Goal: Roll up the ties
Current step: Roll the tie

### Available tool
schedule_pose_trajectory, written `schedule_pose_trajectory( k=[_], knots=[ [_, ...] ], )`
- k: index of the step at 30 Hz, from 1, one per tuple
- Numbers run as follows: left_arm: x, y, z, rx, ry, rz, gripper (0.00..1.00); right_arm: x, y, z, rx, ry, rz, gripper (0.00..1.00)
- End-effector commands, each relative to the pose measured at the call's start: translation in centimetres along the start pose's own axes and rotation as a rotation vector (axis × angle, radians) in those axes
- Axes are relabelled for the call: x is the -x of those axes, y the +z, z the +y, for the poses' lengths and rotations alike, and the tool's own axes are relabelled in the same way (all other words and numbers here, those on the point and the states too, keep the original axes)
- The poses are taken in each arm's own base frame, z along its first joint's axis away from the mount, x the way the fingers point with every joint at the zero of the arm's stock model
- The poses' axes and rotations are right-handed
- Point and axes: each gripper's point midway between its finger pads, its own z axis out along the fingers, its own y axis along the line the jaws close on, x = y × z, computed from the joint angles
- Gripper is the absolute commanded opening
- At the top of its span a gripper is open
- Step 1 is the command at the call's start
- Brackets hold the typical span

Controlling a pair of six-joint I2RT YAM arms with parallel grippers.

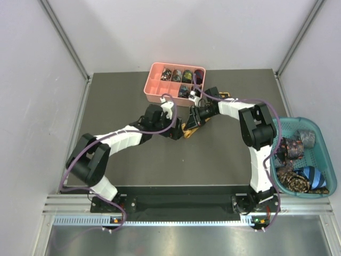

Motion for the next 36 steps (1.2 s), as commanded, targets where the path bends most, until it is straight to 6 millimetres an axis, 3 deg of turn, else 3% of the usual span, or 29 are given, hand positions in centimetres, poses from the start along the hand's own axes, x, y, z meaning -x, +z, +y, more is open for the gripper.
schedule_pose_trajectory(
  k=[1, 7, 15, 21, 31, 36],
  knots=[
    [3.2, 1.3, -1.8, -0.026, 0.175, -0.074, 0.99, 0.1, -0.5, -0.6, 0.034, -0.011, 0.016, 0.07],
    [3.4, 4.1, -1.4, -0.002, 0.241, -0.024, 0.99, 0.4, -0.5, -2.1, -0.011, -0.060, 0.049, 0.07],
    [2.3, 5.6, -1.1, 0.058, 0.338, 0.033, 0.99, 0.5, -0.6, -3.9, -0.050, -0.056, 0.058, 0.08],
    [1.4, 6.5, -2.5, -0.024, 0.392, 0.058, 0.99, 0.6, -0.5, -4.8, -0.062, -0.045, 0.065, 0.09],
    [-0.5, 8.8, -0.3, 0.060, 0.394, 0.113, 0.99, 0.7, -0.9, -6.0, -0.113, -0.036, 0.068, 0.10],
    [-0.9, 9.1, -0.3, 0.057, 0.393, 0.124, 0.99, 0.6, -1.1, -6.1, -0.120, -0.037, 0.068, 0.14]
  ],
)
